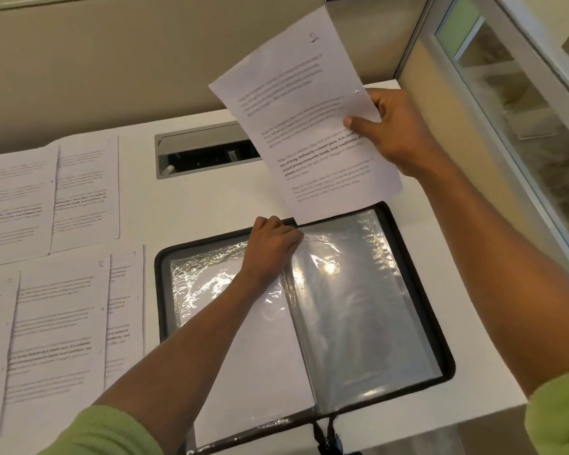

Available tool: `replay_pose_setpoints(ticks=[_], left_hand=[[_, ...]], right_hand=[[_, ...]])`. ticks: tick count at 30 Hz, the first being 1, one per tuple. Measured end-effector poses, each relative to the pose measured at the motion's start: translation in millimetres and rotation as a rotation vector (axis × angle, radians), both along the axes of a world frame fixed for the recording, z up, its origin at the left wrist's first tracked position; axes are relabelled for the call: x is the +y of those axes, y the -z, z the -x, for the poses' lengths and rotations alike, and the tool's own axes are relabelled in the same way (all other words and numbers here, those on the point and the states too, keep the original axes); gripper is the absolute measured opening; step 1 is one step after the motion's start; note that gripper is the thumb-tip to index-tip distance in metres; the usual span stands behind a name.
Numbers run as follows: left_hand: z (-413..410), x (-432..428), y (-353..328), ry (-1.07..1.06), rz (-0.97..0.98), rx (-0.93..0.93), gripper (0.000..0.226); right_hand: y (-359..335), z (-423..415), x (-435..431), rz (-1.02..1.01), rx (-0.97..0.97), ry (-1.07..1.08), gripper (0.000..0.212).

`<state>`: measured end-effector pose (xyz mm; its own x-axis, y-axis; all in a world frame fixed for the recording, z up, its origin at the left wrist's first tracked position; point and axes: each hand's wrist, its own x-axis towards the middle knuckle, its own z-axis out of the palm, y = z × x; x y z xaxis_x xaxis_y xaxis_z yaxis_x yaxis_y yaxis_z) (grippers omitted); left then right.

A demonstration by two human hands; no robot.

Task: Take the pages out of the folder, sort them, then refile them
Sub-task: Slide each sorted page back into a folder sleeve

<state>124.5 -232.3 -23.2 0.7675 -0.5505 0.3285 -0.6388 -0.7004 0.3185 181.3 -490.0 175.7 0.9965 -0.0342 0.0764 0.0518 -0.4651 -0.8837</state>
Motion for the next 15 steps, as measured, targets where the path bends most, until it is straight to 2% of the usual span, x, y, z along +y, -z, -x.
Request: replay_pose_setpoints(ticks=[7, 15], left_hand=[[-7, 2, 4, 0.020, 0.082, -0.055, 0.006], [-11, 4, 0, 0.037, 0.077, 0.003, 0.010]], right_hand=[[10, -19, 16, 0.139, 0.089, -0.078, 0.025], [25, -34, 19, 0.079, 0.219, -0.148, 0.031]])
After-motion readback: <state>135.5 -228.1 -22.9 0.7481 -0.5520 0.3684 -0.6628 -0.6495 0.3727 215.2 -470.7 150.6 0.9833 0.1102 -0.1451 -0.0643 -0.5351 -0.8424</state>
